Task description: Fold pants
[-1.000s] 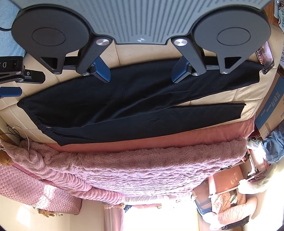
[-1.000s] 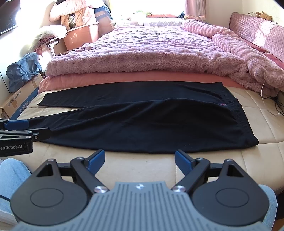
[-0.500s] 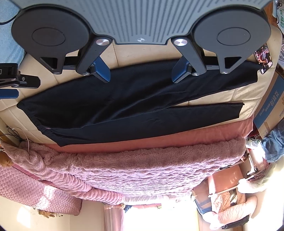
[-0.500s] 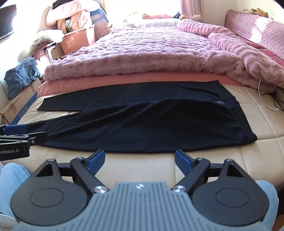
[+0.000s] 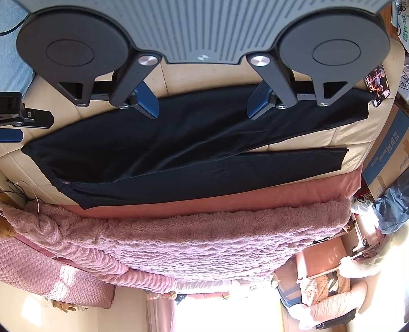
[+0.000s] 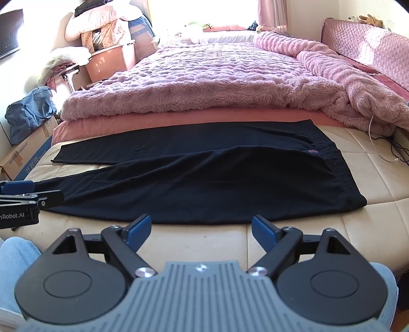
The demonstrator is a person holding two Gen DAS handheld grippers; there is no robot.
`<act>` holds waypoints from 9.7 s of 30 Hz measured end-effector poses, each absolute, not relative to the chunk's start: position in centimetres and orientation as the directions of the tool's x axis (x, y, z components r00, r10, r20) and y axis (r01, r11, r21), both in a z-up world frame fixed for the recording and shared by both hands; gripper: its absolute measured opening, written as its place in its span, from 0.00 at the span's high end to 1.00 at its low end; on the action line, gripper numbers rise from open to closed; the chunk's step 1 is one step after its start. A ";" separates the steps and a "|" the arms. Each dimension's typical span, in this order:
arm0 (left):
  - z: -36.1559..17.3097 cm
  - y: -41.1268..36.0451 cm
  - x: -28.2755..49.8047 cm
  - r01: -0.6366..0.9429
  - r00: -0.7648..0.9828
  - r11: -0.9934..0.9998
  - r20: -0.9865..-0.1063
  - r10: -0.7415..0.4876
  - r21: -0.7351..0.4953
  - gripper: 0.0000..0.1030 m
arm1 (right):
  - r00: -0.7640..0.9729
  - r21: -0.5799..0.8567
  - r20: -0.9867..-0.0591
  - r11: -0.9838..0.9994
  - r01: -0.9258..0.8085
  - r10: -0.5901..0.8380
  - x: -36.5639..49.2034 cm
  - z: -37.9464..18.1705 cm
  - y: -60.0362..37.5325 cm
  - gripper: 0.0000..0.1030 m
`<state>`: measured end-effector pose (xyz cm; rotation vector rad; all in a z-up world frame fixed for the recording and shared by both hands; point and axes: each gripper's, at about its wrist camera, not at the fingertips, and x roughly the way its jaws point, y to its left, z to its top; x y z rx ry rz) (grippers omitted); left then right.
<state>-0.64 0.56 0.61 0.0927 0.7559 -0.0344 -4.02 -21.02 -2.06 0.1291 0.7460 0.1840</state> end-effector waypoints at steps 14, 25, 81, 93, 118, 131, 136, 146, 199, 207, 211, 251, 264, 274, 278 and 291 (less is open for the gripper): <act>0.1 1.1 -0.5 0.046 0.711 0.997 -0.703 0.011 0.062 0.11 | 0.715 0.175 -0.664 0.975 -0.137 0.220 -3.8 -2.0 -20.7 0.20; 0.1 1.3 -0.4 0.042 0.711 0.998 -0.703 0.008 0.053 0.11 | 0.710 0.168 -0.669 0.975 -0.145 0.221 -3.7 -2.2 -20.5 0.20; -13.8 10.0 7.0 0.491 0.517 0.721 -0.830 0.210 0.489 0.34 | 0.577 -0.576 -0.810 0.334 -0.746 -0.109 9.1 -17.3 -35.7 0.74; -13.7 10.1 6.7 0.489 0.542 0.708 -0.814 0.211 0.510 0.34 | 0.666 -0.661 -0.740 0.276 -0.698 -0.089 9.2 -16.9 -35.4 1.00; -14.9 15.4 8.1 0.321 0.590 0.546 -0.614 0.524 0.774 0.99 | 0.680 -0.684 -0.715 0.368 -0.630 -0.165 10.7 -13.1 -37.2 1.00; 1.6 20.8 13.8 -0.169 0.692 0.849 -0.553 0.464 0.501 0.99 | 0.835 -0.718 -0.541 0.572 -0.397 -0.101 12.2 -4.7 -36.7 1.00; 1.7 22.0 19.0 -0.190 0.624 0.848 -0.606 0.494 0.495 0.99 | 0.840 -0.681 -0.532 0.643 -0.351 -0.106 17.5 -3.2 -36.5 1.00; -4.8 24.2 28.8 -0.155 0.476 0.869 -0.736 0.482 0.470 0.99 | 0.784 -0.641 -0.609 0.657 -0.397 -0.121 32.0 -7.7 -33.7 1.00; -9.3 22.6 35.6 -0.175 0.546 0.886 -0.707 0.450 0.429 0.61 | 0.718 -0.317 -0.682 0.941 -0.114 -0.143 39.5 -11.9 -39.2 0.62; -8.1 17.8 32.0 -0.074 0.617 0.971 -0.754 0.225 0.229 0.72 | 0.695 -0.021 -0.712 0.992 0.124 -0.102 35.7 -12.6 -45.5 0.70; -10.3 15.8 31.5 -0.063 0.589 0.983 -0.788 0.178 0.175 0.82 | 0.724 0.092 -0.688 0.983 0.159 -0.053 36.2 -12.9 -46.2 0.82; -10.7 33.4 25.4 -0.466 0.649 0.883 -0.660 0.380 0.050 0.42 | 0.686 -0.022 -0.727 1.000 0.008 -0.022 32.6 -16.5 -29.2 0.88; -11.6 33.7 30.1 -0.172 0.678 0.954 -0.673 0.295 0.246 0.99 | 0.667 -0.111 -0.740 0.994 -0.003 -0.081 33.2 -16.8 -27.8 0.86; -0.3 38.4 31.5 -0.186 0.655 0.980 -0.752 0.075 -0.064 0.99 | 0.659 -0.128 -0.748 0.991 -0.026 -0.079 33.4 -16.7 -27.8 0.86; -4.9 43.8 35.8 -0.331 0.439 0.935 -0.898 0.033 -0.128 0.99 | 0.660 -0.142 -0.746 0.989 -0.026 -0.090 33.6 -16.8 -27.5 0.86; -14.0 43.9 39.2 -0.380 0.346 0.917 -0.901 0.261 0.120 0.78 | 0.657 -0.169 -0.747 0.985 -0.041 -0.101 33.9 -16.9 -27.2 0.86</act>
